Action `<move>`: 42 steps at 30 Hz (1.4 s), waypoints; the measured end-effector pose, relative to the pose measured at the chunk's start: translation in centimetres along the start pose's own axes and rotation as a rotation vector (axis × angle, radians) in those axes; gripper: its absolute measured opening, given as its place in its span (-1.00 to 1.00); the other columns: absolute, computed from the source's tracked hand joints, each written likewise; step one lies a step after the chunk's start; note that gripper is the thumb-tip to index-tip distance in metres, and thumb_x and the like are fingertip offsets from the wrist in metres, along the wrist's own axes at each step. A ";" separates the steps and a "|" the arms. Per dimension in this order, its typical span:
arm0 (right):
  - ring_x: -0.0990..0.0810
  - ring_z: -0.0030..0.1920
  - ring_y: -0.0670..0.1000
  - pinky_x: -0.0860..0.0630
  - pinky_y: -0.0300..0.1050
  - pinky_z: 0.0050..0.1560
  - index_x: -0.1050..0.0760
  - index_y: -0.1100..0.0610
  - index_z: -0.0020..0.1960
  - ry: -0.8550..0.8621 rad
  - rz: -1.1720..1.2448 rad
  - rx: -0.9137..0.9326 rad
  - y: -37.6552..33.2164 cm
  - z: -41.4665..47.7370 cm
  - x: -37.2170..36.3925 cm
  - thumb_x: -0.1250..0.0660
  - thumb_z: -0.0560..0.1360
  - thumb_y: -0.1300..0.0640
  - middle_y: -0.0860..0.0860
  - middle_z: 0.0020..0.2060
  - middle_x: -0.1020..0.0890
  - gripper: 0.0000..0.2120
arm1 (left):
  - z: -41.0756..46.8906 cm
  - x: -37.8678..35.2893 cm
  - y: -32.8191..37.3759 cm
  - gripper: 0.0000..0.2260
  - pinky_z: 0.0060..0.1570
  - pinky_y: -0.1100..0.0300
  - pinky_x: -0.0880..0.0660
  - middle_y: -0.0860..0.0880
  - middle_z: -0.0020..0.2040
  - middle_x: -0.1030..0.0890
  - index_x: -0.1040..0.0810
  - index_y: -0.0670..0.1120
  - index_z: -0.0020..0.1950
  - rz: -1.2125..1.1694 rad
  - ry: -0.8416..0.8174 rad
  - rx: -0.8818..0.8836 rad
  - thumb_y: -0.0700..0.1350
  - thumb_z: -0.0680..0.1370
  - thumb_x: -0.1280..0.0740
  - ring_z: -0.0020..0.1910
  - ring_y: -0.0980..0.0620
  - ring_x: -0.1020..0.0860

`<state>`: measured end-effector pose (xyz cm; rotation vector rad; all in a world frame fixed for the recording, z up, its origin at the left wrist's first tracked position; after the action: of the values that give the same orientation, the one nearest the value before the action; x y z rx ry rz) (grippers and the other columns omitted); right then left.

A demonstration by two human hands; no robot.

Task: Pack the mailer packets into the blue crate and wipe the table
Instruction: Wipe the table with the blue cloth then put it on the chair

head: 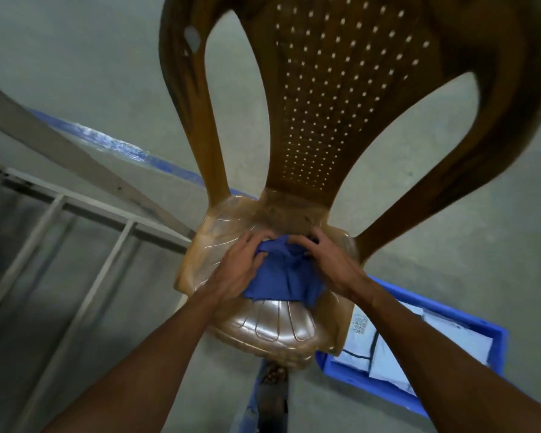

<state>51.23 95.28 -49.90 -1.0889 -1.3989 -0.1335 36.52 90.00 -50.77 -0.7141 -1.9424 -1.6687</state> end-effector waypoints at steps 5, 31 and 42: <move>-0.46 0.09 -0.15 -0.44 -0.35 0.14 -0.49 -0.04 0.30 0.129 0.127 0.028 -7.6 -3.8 10.5 -0.14 0.56 0.30 -0.07 0.16 -0.39 -0.59 | -4.5 9.5 9.2 -0.78 0.00 0.44 -0.39 0.16 0.00 -0.54 -0.47 0.09 0.07 -0.129 0.150 -0.006 -0.24 0.57 -0.32 0.01 0.24 -0.52; -0.48 0.33 -0.08 -0.40 -0.04 0.37 -0.68 0.06 0.10 0.424 0.445 0.874 -67.7 -45.3 30.5 -0.22 0.44 0.53 -0.06 0.29 -0.54 -0.51 | -72.2 40.2 44.3 -0.60 0.25 0.30 -0.40 0.07 0.27 -0.57 -0.66 0.05 0.21 0.239 0.893 -0.206 -0.17 0.39 -0.56 0.24 0.16 -0.52; -0.52 0.27 -0.17 -0.40 -0.22 0.32 -0.67 0.07 0.09 0.115 0.561 1.124 -96.1 -55.7 11.0 -0.21 0.43 0.41 -0.18 0.21 -0.56 -0.59 | -108.2 46.1 33.1 -0.74 0.11 0.46 -0.39 0.14 0.15 -0.63 -0.72 -0.04 0.08 0.203 1.422 0.152 -0.34 0.53 -0.37 0.12 0.34 -0.55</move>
<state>30.80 11.49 20.99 -0.4488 -0.7814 0.8850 26.16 -9.43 19.45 0.3358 -0.8746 -1.2299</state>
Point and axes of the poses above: each hand's wrist, its own z-axis towards the middle knuckle, its own x-axis out of the back of the hand, y = z × x, the point moved 10 cm from there along z, towards the middle knuckle
